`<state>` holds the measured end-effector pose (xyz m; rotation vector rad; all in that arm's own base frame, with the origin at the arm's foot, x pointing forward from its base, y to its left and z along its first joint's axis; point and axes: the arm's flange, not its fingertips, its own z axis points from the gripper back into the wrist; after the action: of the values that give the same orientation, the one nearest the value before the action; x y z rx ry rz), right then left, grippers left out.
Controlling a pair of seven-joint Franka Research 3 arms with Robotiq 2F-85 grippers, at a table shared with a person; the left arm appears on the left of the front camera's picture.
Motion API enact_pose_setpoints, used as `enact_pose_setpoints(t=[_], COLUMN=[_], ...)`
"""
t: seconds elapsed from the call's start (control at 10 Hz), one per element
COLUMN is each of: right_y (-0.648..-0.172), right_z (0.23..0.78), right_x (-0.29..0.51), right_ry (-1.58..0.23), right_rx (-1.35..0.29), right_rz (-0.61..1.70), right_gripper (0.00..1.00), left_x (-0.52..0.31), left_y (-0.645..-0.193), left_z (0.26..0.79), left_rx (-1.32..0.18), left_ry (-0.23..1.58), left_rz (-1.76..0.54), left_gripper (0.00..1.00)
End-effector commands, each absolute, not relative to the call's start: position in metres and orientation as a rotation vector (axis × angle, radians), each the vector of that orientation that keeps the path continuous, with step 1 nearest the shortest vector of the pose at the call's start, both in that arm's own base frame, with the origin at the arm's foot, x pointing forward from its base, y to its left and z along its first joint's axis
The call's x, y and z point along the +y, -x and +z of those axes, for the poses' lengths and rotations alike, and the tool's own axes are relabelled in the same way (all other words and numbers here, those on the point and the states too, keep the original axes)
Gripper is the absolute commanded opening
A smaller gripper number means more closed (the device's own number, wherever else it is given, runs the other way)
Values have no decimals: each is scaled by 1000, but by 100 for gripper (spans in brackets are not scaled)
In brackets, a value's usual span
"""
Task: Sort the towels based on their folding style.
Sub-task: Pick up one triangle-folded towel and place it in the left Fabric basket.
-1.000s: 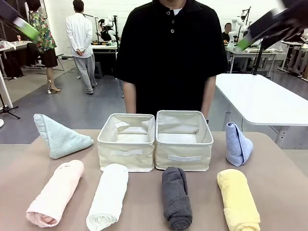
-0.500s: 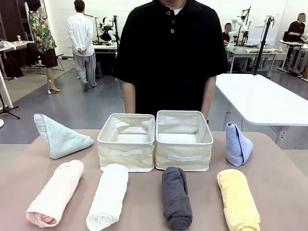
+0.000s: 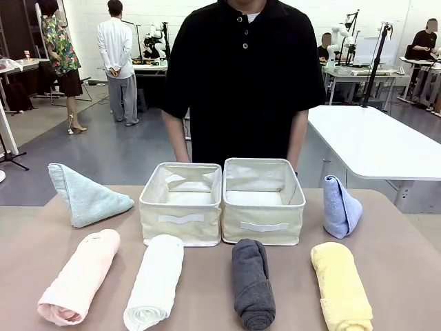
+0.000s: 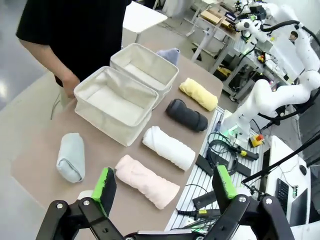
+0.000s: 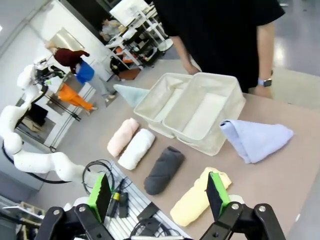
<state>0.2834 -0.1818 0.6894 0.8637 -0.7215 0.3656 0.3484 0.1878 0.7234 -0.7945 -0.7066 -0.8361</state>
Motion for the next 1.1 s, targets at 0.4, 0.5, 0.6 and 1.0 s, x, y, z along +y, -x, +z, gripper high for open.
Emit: enact_pose_setpoints(t=[0.4, 0.5, 0.6, 1.0], right_y=[-287, -290, -286, -286], right_z=[689, 689, 694, 694], right_x=[-164, -153, -168, -168], right_ry=[-827, -798, -824, -824], right_rx=[-721, -717, -720, -720], right_rz=[395, 419, 370, 370], right_gripper=[100, 100, 100, 100], left_x=[191, 187, 197, 197], left_y=[-331, -332, -337, -337], left_z=[686, 687, 694, 694], left_rx=[-729, -716, -721, -721], left_ry=[596, 607, 626, 626], left_rz=[-878, -835, -882, -882], left_gripper=[100, 100, 100, 100])
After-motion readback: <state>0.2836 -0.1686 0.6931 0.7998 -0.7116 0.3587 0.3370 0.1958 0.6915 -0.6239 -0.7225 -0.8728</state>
